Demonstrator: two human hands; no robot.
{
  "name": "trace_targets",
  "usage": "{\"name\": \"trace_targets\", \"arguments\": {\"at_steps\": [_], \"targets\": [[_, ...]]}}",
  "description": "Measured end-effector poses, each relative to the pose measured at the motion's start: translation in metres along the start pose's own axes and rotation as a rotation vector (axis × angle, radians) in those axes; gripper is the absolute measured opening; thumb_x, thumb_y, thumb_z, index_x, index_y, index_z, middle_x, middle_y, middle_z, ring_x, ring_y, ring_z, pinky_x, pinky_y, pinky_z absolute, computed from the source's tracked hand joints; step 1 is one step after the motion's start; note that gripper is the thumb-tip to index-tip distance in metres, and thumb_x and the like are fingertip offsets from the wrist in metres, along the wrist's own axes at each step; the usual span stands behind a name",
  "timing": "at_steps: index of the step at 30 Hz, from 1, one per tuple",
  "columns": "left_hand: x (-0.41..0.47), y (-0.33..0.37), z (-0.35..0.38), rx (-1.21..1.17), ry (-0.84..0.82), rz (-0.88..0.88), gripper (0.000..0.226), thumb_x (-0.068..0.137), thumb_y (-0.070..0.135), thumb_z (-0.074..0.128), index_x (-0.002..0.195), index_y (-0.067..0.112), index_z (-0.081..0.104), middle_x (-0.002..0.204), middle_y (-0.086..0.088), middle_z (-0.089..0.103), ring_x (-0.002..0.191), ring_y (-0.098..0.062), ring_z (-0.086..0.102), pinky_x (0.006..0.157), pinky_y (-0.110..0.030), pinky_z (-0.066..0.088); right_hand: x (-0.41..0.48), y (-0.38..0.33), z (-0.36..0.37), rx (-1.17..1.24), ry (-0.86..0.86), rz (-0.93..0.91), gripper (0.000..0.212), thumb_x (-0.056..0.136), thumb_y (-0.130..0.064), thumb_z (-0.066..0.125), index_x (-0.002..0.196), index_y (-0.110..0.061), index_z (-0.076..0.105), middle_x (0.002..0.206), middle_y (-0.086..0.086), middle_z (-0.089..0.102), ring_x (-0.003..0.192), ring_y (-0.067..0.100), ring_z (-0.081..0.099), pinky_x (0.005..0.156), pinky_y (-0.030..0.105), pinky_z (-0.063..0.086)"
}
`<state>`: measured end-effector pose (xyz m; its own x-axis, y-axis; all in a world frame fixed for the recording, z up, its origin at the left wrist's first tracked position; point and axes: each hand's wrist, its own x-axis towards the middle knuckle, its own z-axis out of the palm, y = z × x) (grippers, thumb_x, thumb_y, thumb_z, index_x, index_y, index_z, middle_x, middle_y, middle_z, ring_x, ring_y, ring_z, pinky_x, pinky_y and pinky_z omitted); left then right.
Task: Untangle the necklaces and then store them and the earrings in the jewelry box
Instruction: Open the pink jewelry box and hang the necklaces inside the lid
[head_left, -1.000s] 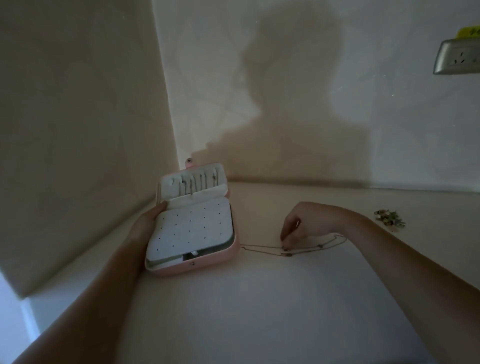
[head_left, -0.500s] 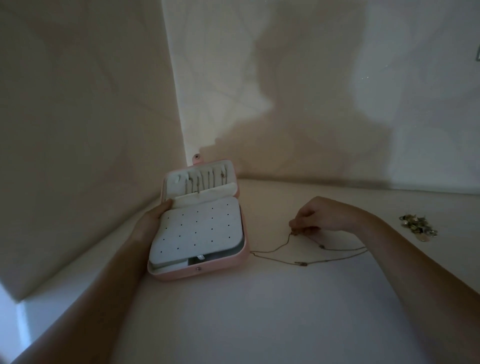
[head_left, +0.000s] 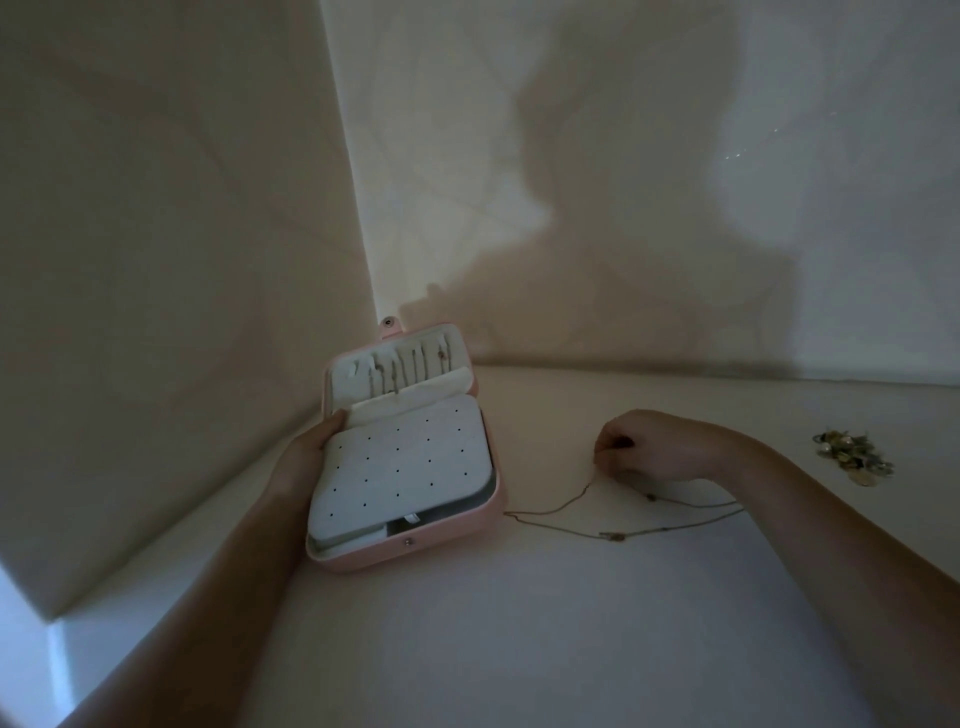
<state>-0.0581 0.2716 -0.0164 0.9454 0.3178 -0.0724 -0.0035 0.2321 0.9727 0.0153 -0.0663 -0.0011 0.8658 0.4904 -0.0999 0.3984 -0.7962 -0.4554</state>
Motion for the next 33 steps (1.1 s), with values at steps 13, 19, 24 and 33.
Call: {"name": "trace_targets", "arguments": {"at_steps": [13,19,24,33], "targets": [[0.0,0.001,0.0,-0.001,-0.004,-0.05,0.029,0.095,0.035,0.05,0.105,0.012,0.064,0.073,-0.01,0.073,0.059,-0.022,0.07,0.053,-0.029,0.055,-0.023,-0.006,-0.023,0.938,0.204,-0.125,0.012,0.088,-0.005,0.059,0.092,-0.006,0.071,0.075,0.006,0.072,0.053,0.009,0.06,0.058,0.019,0.054],[-0.007,0.002,0.01,0.017,-0.005,-0.052,0.026,0.096,0.033,0.05,0.097,0.011,0.065,0.065,-0.009,0.072,0.051,-0.02,0.068,0.041,-0.024,0.052,-0.03,-0.007,-0.032,1.017,0.148,-0.136,0.023,0.091,0.001,0.051,0.104,-0.006,0.069,0.093,0.007,0.075,0.054,0.004,0.057,0.044,0.013,0.042],[-0.014,0.0,0.019,0.073,-0.034,-0.051,0.03,0.094,0.035,0.053,0.099,0.009,0.067,0.072,-0.011,0.073,0.057,-0.022,0.07,0.059,-0.032,0.054,-0.034,-0.008,-0.037,1.019,0.124,-0.139,0.029,0.092,0.006,0.047,0.109,-0.004,0.067,0.105,0.012,0.073,0.045,0.003,0.047,0.034,0.01,0.029],[-0.021,0.003,0.021,0.08,-0.043,-0.056,0.033,0.094,0.036,0.052,0.102,0.008,0.067,0.075,-0.012,0.074,0.059,-0.022,0.07,0.062,-0.033,0.052,-0.041,-0.003,-0.044,1.04,0.079,-0.094,0.03,0.095,0.0,0.042,0.114,-0.005,0.065,0.114,0.013,0.07,0.045,0.005,0.047,0.031,0.01,0.028]]}}
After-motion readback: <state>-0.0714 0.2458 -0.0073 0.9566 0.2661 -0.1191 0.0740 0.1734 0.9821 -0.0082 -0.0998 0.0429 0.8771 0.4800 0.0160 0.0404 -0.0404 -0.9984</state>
